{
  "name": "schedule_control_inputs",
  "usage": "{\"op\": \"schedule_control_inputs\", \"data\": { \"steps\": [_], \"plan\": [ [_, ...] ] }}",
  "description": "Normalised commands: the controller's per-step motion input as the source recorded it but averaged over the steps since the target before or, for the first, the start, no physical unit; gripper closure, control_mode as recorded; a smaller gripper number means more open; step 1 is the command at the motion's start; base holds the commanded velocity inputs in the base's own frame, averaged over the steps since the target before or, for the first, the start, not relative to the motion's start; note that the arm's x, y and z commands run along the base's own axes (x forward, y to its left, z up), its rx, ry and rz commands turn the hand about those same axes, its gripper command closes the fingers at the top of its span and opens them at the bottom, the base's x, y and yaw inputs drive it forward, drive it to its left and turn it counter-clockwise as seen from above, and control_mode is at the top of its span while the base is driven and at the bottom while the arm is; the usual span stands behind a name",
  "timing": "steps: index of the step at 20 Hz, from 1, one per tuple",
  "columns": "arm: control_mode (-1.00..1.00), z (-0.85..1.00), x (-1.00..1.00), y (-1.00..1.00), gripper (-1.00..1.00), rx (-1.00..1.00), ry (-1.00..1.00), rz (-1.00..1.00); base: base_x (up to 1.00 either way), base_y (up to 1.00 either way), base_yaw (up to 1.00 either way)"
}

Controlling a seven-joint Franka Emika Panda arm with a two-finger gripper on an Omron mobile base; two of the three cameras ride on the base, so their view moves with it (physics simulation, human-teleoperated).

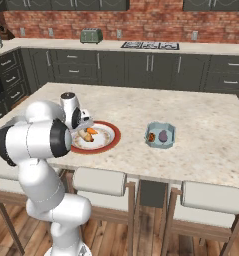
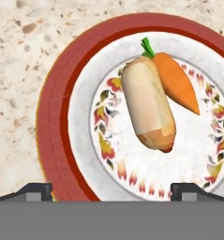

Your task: Place one cooked food and one vegetable from the large plate to each tupperware container.

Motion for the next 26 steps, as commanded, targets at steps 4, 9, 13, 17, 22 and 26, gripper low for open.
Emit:
{"op": "schedule_control_inputs", "data": {
  "steps": [4, 9, 13, 17, 22, 26],
  "plan": [
    [-1.00, -0.25, 0.09, 0.00, -1.00, 0.00, -0.06, 0.03, 0.00, 0.00, 0.00],
    [-1.00, -0.23, 0.14, 0.00, -1.00, 0.00, -0.04, 0.03, 0.00, 0.00, 0.00],
    [-1.00, -0.09, 0.21, 0.00, -1.00, 0.00, -0.01, 0.02, 0.00, 0.00, 0.00],
    [-1.00, 0.00, 0.17, 0.00, -1.00, 0.00, -0.01, 0.00, 0.00, 0.00, 0.00],
    [-1.00, 0.03, 0.28, 0.00, -1.00, 0.00, -0.03, 0.00, 0.00, 0.00, 0.00],
    [-1.00, -0.01, 0.33, 0.00, -1.00, 0.00, 0.00, 0.00, 0.00, 0.00, 0.00]
  ]
}}
